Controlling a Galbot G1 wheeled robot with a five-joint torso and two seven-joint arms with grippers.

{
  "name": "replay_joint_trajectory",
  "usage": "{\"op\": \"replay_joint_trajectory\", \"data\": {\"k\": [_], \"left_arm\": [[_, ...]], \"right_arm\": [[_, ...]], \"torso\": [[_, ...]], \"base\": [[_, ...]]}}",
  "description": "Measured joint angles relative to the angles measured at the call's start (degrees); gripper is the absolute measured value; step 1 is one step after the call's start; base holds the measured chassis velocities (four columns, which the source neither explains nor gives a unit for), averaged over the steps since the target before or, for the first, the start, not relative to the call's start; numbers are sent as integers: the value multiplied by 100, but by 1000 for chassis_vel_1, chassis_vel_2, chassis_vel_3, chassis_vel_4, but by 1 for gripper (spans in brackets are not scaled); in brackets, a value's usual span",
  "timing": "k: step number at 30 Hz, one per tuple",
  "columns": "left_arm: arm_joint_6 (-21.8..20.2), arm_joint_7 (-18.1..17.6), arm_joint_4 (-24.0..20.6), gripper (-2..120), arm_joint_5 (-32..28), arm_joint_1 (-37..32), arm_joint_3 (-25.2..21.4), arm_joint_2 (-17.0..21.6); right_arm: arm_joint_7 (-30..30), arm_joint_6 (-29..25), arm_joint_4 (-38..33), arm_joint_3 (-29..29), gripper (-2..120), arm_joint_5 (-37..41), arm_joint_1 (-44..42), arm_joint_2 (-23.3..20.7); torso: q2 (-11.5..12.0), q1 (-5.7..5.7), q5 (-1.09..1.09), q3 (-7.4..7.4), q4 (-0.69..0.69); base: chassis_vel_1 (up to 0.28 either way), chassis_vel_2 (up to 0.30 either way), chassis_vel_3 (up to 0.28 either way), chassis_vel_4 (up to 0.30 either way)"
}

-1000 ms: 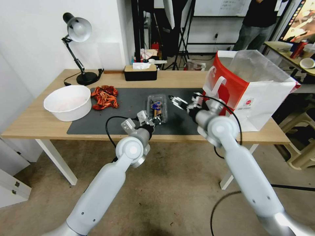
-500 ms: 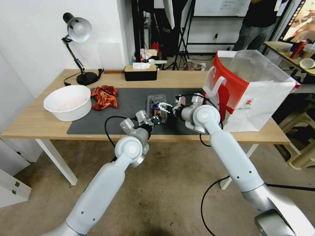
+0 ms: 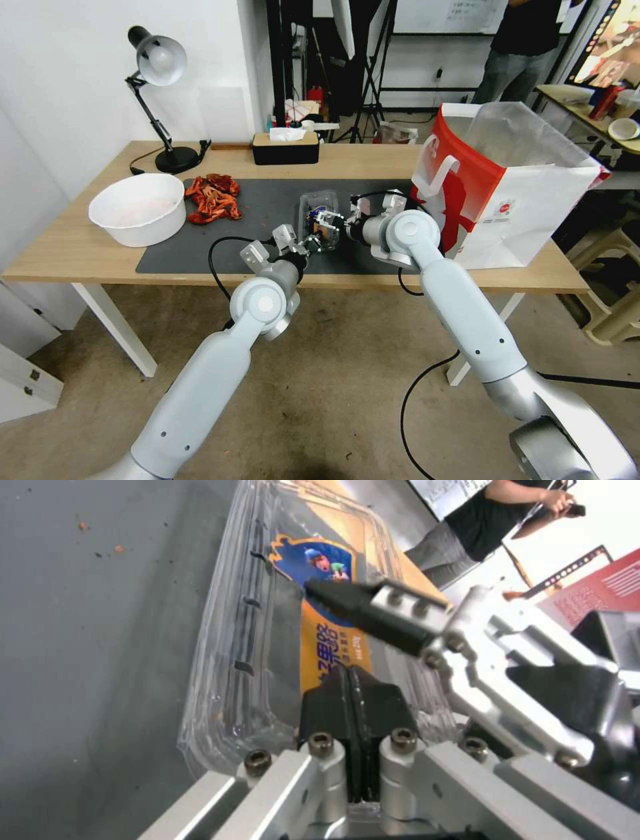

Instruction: Close the takeout container lid, then place the container into the takeout bag.

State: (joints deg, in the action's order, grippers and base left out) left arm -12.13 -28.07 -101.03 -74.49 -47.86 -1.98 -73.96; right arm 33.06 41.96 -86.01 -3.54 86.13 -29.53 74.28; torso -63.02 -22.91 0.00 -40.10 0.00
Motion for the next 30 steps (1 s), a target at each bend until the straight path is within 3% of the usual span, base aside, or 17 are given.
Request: {"op": "replay_joint_trajectory", "data": {"k": [4,7,9,11,17,21,23,24,27,30], "left_arm": [[0,-18,-34,0,-5,-23,-5,-5],[0,-25,-35,0,-6,-24,-7,-7],[1,-31,-36,0,-6,-24,-22,-8],[1,-31,-44,0,-8,-25,-30,-4],[8,26,-305,0,5,-205,-324,131],[8,178,-578,0,211,-463,-572,304],[39,512,-897,0,802,-878,-809,572],[39,512,-897,0,802,-878,-809,572],[251,945,-1246,0,1781,-1587,-1073,935],[415,1136,-1378,0,2291,-1908,-1203,1109]], "right_arm": [[105,9,-8,-1,53,55,1,7],[108,12,-8,-4,51,66,-1,19],[109,12,-6,-27,34,74,-12,48],[115,12,4,-37,32,80,-16,61],[12,-26,13,-170,7,94,-65,96],[-97,-51,-21,-241,0,130,-94,90],[-208,-83,-47,-305,0,156,-117,85],[-208,-83,-47,-305,0,156,-117,85],[-378,-133,-79,-376,0,169,-151,68],[-473,-166,-145,-442,0,185,-194,36]], "torso": [[0,0,0,0,0],[0,0,0,0,0],[0,0,0,0,0],[0,0,0,0,0],[0,0,0,0,0],[0,0,-1,0,-1],[0,0,-1,0,0],[0,0,-1,0,0],[0,0,-1,0,2],[0,1,0,0,5]], "base": [[0,0,0,0],[0,0,0,0],[0,0,0,0],[0,0,0,0],[0,0,0,0],[0,0,0,0],[0,0,0,0],[0,0,0,0],[0,0,0,0],[0,0,0,0]]}}
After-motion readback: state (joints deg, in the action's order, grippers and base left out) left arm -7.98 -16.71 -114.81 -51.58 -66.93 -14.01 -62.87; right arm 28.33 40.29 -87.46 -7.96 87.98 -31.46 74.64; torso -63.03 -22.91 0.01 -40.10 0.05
